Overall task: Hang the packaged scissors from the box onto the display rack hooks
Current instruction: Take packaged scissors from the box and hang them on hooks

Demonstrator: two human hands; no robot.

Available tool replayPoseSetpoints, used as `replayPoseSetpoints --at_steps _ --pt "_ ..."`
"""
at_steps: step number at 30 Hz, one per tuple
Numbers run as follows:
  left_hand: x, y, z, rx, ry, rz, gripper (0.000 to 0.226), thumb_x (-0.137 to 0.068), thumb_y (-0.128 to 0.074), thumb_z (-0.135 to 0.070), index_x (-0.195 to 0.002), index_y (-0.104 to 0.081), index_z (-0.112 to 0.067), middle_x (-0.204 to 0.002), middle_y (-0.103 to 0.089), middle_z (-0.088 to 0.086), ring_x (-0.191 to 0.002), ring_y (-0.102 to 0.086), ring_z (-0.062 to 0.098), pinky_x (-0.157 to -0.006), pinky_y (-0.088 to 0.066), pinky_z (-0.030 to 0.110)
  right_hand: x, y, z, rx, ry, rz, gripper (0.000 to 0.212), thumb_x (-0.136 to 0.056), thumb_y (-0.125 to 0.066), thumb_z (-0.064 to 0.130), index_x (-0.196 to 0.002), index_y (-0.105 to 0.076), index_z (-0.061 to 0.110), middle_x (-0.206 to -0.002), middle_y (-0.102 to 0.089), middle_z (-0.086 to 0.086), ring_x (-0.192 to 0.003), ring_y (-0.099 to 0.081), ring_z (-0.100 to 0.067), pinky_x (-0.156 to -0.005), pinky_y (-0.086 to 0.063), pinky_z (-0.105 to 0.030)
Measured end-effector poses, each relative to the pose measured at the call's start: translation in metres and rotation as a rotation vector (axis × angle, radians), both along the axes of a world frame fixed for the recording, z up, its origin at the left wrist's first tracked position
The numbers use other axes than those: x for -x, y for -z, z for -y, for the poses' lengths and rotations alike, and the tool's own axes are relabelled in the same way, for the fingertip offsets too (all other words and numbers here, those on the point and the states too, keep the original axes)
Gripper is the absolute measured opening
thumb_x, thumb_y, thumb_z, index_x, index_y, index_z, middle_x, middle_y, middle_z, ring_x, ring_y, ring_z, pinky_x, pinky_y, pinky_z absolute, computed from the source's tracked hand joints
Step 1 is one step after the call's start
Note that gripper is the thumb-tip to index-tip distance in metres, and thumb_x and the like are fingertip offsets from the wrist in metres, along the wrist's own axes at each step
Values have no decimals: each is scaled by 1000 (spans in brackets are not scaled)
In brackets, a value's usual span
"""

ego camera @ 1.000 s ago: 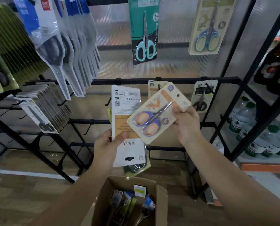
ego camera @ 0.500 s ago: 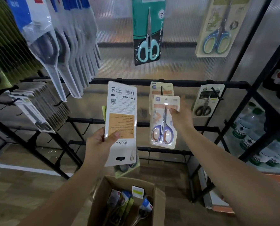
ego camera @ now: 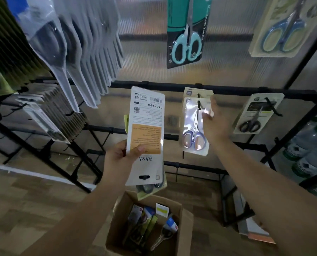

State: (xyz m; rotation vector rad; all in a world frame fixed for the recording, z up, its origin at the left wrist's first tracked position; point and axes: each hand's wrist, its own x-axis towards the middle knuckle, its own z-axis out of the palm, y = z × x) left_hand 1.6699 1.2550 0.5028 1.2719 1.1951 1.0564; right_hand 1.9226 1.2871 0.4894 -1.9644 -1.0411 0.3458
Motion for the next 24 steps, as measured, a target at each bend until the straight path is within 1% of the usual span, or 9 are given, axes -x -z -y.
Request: replayPoseSetpoints --at_steps 1,4,7,9,11,14,17,20,24 --pt "-1 0 -1 7 3 2 19 -84 -66 -10 -90 -72 -27 -91 -75 0 -87 -71 23 -83 -55 48 -3 -2 -6 58 1 29 56 -101 -38 21 -150 -14 32 -91 -56 -10 -75 -55 -20 -65 -43 -26" --pt "0 3 -3 57 -19 34 20 -83 -68 -11 -89 -72 -29 -90 -75 -1 -84 -71 20 -80 -56 44 -4 -1 -19 182 -30 44 67 -100 -37 16 -150 2 37 -87 -49 -7 -67 -52 -19 -55 -42 -32" --pt "3 8 -3 98 -44 52 16 -83 -67 -12 -87 -71 -27 -83 -75 -6 -74 -71 12 -71 -55 39 5 19 -18 131 -13 74 81 -91 -55 16 -149 -1 32 -136 -38 -13 -114 -51 -33 -88 -50 -47" --pt "6 9 -1 123 -45 88 14 -83 -66 -12 -88 -69 -25 -80 -75 -8 -70 -70 9 -67 -54 33 21 30 -6 -7 -2 -2 78 -86 -64 18 -147 -15 22 -143 -33 -10 -127 -41 -30 -100 -42 -43" --pt "8 9 1 146 -28 107 13 -83 -65 -11 -89 -69 -22 -78 -74 -8 -68 -70 8 -64 -53 28 45 22 12 -29 -80 -249 56 -90 -60 27 -141 -36 21 -138 -42 -1 -122 -44 -18 -97 -37 -30" --pt "8 7 5 139 15 108 11 -83 -66 -8 -88 -70 -17 -76 -75 -5 -66 -70 9 -56 -53 23 75 -8 33 97 -342 -690 32 -87 -62 39 -113 -61 21 -114 -65 3 -104 -61 -13 -95 -48 -35" --pt "8 2 11 125 45 114 8 -81 -67 -6 -85 -69 -13 -71 -74 -4 -61 -70 10 -50 -52 19 86 -32 37 99 -548 -685 18 -78 -73 19 -95 -67 21 -97 -72 6 -91 -68 -10 -83 -55 -30" --pt "13 0 14 157 30 149 7 -81 -68 -10 -87 -70 -13 -77 -75 3 -66 -71 17 -56 -57 29 86 -42 40 84 -508 -731 20 -77 -72 3 -93 -69 15 -97 -73 2 -91 -69 -14 -77 -56 -31" --pt "20 -5 16 182 116 244 21 -83 -63 -10 -103 -68 -6 -94 -74 13 -82 -71 26 -70 -59 37 80 -45 50 53 -437 -845 18 -80 -67 1 -95 -70 11 -98 -73 -3 -92 -69 -21 -71 -55 -32"
